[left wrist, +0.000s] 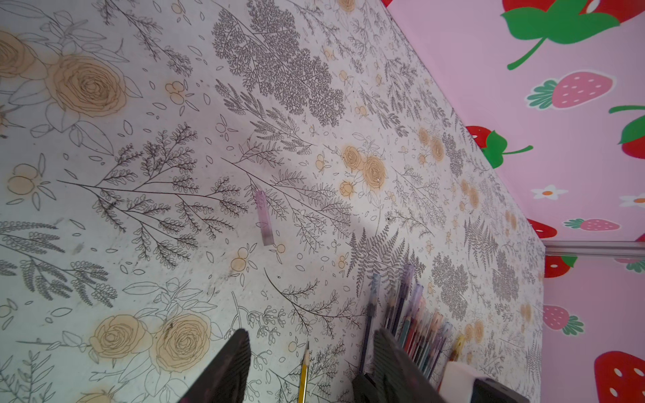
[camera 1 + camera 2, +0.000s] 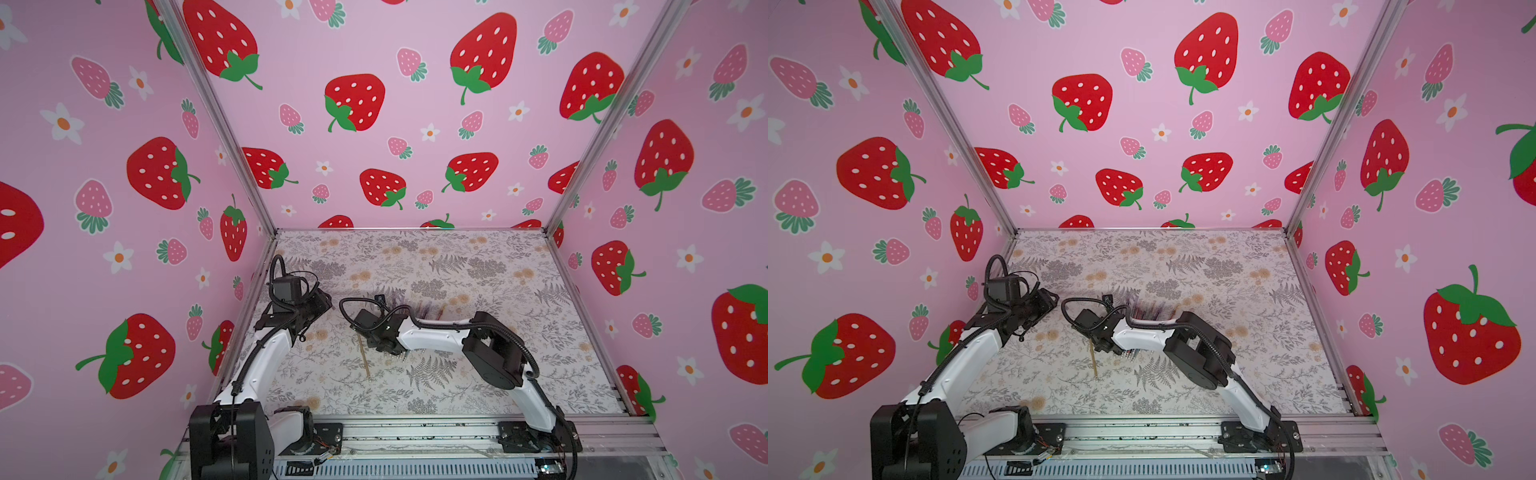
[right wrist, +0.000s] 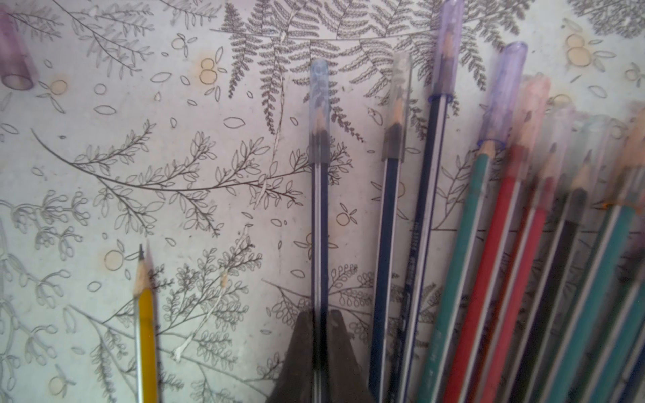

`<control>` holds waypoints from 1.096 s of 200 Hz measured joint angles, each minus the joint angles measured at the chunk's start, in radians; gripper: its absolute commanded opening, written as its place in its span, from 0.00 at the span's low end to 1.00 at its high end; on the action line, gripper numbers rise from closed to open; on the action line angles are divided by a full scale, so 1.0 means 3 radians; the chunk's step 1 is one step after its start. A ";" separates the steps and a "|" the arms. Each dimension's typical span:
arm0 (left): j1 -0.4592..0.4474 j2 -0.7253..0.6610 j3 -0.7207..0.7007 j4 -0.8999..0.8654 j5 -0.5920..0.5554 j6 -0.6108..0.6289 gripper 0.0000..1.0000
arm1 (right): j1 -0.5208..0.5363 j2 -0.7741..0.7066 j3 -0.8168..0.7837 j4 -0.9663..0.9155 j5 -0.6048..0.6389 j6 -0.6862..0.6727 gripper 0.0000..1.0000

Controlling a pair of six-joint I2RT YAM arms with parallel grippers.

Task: Remove the protective cover of the pencils
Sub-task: Pick up the pencil from the center of the board.

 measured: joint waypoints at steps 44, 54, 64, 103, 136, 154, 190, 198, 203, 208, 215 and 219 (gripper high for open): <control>0.0001 -0.0277 -0.0404 0.0295 0.0052 -0.0090 0.61 | -0.0008 -0.0052 -0.0072 0.0074 -0.0125 -0.0127 0.05; 0.0001 -0.0303 -0.0416 0.0289 0.0051 -0.0099 0.60 | -0.0014 -0.0076 -0.0093 0.0065 -0.0175 -0.0161 0.04; 0.0001 -0.0341 -0.0416 0.0298 0.0047 -0.0111 0.61 | -0.0019 -0.0106 -0.0116 0.0041 -0.0230 -0.0193 0.05; 0.0001 -0.0528 -0.0416 0.0300 -0.0013 -0.0159 0.62 | -0.0029 -0.0179 -0.0150 -0.0076 -0.0425 -0.0351 0.00; 0.0001 -0.0594 -0.0416 0.0296 -0.0075 -0.0175 0.62 | -0.0038 -0.0202 -0.0172 -0.0041 -0.0543 -0.0483 0.00; 0.0001 -0.0675 -0.0453 0.0361 -0.0075 -0.0200 0.62 | -0.0033 -0.0245 -0.0245 0.0038 -0.0586 -0.0526 0.00; 0.0001 -0.0746 -0.0635 0.0431 -0.0051 -0.0229 0.63 | 0.0011 -0.0373 -0.0403 0.0122 -0.0605 -0.0591 0.00; 0.0001 -0.0722 -0.0635 0.0421 -0.0005 -0.0231 0.63 | 0.0028 -0.0398 -0.0421 0.0141 -0.0601 -0.0601 0.00; 0.0001 -0.0712 -0.0635 0.0427 0.0023 -0.0237 0.63 | 0.0039 -0.0420 -0.0434 0.0150 -0.0601 -0.0605 0.00; 0.0001 -0.0702 -0.0635 0.0436 0.0064 -0.0243 0.63 | 0.0051 -0.0449 -0.0456 0.0170 -0.0599 -0.0610 0.00; 0.0001 -0.0688 -0.0635 0.0460 0.0142 -0.0254 0.63 | 0.0067 -0.0501 -0.0505 0.0211 -0.0594 -0.0618 0.00; 0.0001 -0.0678 -0.0635 0.0474 0.0178 -0.0258 0.63 | 0.0076 -0.0538 -0.0535 0.0229 -0.0584 -0.0627 0.00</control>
